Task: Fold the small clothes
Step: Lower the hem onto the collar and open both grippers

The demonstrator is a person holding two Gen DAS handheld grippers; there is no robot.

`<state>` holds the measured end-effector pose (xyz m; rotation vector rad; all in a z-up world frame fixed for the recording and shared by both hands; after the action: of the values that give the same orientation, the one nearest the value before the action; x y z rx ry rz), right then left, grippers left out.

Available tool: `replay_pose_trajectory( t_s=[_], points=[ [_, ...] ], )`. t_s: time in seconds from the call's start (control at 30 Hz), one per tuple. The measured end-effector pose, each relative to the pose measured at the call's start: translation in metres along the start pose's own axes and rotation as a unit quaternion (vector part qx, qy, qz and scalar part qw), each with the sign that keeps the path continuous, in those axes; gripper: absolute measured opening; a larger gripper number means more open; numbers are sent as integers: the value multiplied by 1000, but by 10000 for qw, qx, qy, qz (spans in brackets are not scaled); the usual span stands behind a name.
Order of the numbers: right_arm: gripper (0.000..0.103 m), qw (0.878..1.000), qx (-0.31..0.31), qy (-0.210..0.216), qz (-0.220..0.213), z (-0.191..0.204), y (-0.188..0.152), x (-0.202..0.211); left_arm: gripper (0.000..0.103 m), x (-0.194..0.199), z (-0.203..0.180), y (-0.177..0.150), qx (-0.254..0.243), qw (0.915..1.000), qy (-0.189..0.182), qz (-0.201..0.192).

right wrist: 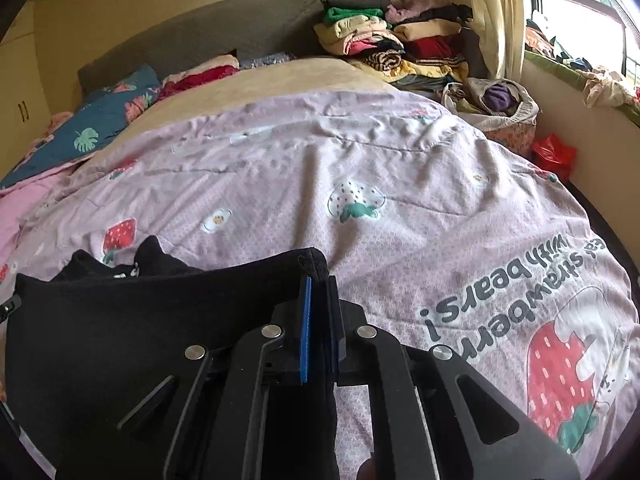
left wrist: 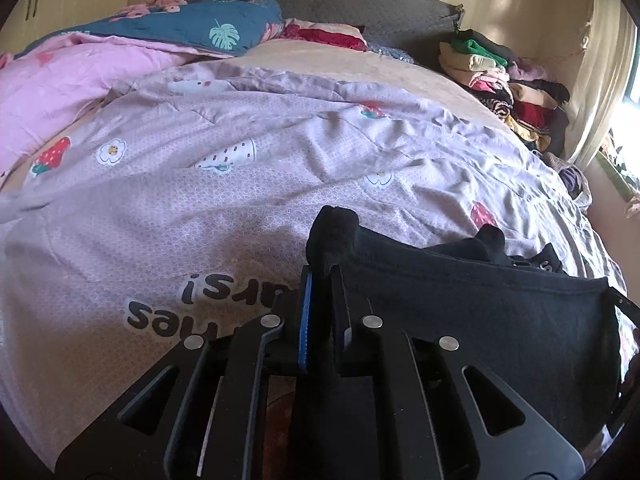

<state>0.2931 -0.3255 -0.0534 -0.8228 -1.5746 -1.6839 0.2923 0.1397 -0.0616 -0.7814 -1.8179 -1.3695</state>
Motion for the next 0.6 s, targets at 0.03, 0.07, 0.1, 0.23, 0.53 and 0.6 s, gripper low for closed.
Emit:
replay_pose_trajectory(
  t_s=[0.03,0.07,0.1,0.23,0.53,0.6],
  points=[
    [7,10000,0,-61,6,0,0,0,4,0,0,0,6,10000,-12,-9],
    [7,9998,1,-177,18,-1,0,-1,5,0,0,0,5,10000,-3,-9],
    [7,9998,-14,-209,44,-2,0,-1,6,0,0,-1,17,10000,12,-8],
    [41,9996,-256,-29,122,-12,-1,2,7,3,1,-2,53,10000,23,-1],
    [71,9999,54,-30,-148,3,-7,34,31,25,-2,-11,4,9999,110,-40],
    [75,9997,140,-18,-181,8,-12,41,36,32,-4,-13,-27,9999,101,-62]
  ],
)
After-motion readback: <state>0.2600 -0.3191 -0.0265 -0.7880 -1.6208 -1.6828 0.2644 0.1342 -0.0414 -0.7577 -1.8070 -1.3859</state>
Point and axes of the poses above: each gripper's, at about its wrist camera, not at the fingertips, and x roughly against the way its jaws point, z to its left, y to its top, the point moved 4 cm from there along -x, roughly the way its jaws point, and after that the axes turned 11 degrees about z, right-handed, at the moved point
